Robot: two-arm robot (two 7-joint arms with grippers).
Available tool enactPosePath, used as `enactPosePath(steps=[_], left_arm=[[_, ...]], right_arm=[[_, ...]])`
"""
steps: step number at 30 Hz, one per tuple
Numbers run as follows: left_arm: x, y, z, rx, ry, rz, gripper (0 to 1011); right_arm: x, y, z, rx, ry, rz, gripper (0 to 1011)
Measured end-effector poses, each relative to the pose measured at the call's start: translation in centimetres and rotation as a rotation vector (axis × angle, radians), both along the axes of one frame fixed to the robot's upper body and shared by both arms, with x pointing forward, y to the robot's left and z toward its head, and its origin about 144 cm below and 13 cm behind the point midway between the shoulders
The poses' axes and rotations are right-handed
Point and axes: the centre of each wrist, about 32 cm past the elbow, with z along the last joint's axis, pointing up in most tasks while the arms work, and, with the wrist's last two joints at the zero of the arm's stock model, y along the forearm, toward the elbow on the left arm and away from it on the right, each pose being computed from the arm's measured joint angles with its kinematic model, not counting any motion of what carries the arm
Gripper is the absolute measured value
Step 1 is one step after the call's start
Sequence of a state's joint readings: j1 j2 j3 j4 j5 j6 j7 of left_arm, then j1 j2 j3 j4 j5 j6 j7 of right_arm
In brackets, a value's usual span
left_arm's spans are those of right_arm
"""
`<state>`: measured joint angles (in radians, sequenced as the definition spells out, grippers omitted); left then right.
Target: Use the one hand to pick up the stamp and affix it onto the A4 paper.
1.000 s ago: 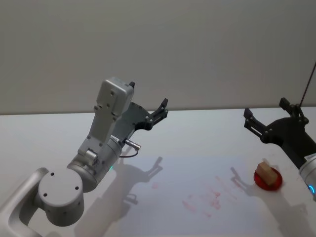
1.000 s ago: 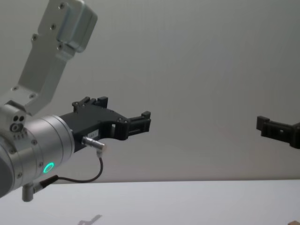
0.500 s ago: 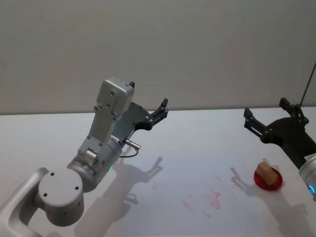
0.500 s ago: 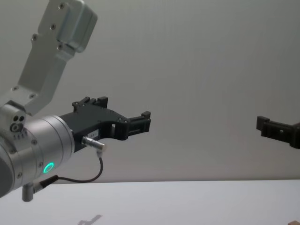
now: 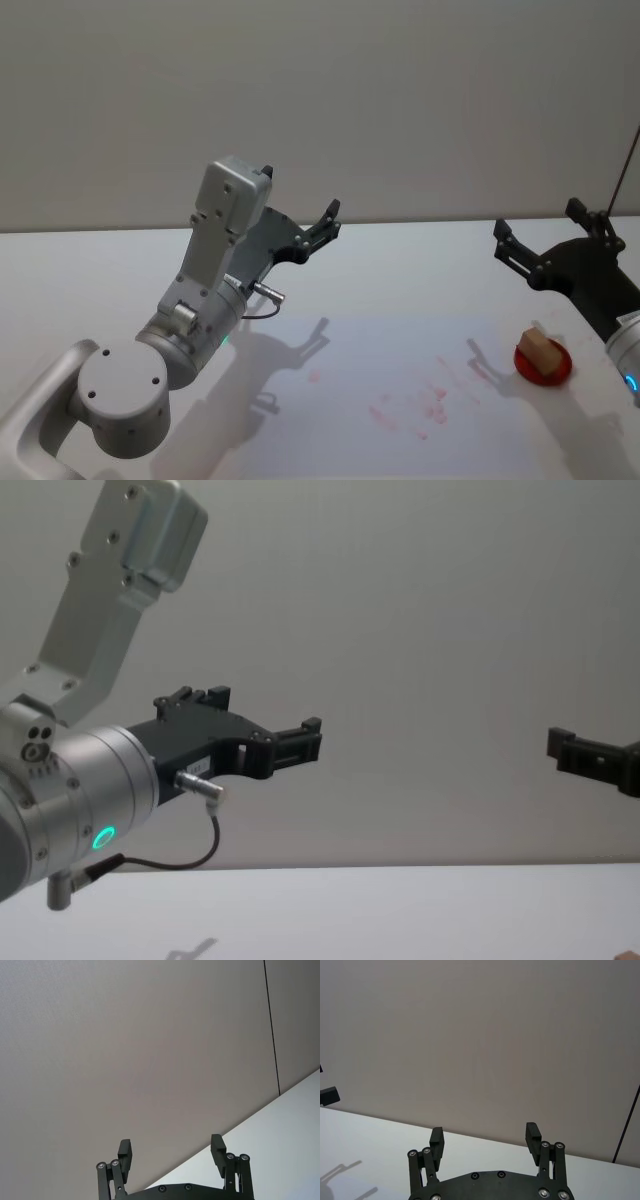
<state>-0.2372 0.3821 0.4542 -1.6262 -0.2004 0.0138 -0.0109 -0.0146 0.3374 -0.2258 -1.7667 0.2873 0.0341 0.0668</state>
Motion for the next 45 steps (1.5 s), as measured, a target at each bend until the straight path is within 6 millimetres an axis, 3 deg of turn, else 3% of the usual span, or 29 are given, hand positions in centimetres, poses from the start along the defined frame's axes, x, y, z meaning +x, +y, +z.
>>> enactPosePath(steps=[22,45], left_arm=[[0.0,0.0,0.0,0.000,0.000,0.000,1001],[0.0,0.0,0.0,0.000,0.000,0.000,1001]], right_arm=[[-0.1,-0.7,-0.1,-0.021,0.017,-0.005,1001],[-2.6,-5.8,-1.9,-0.111,0.149,0.008,1001]])
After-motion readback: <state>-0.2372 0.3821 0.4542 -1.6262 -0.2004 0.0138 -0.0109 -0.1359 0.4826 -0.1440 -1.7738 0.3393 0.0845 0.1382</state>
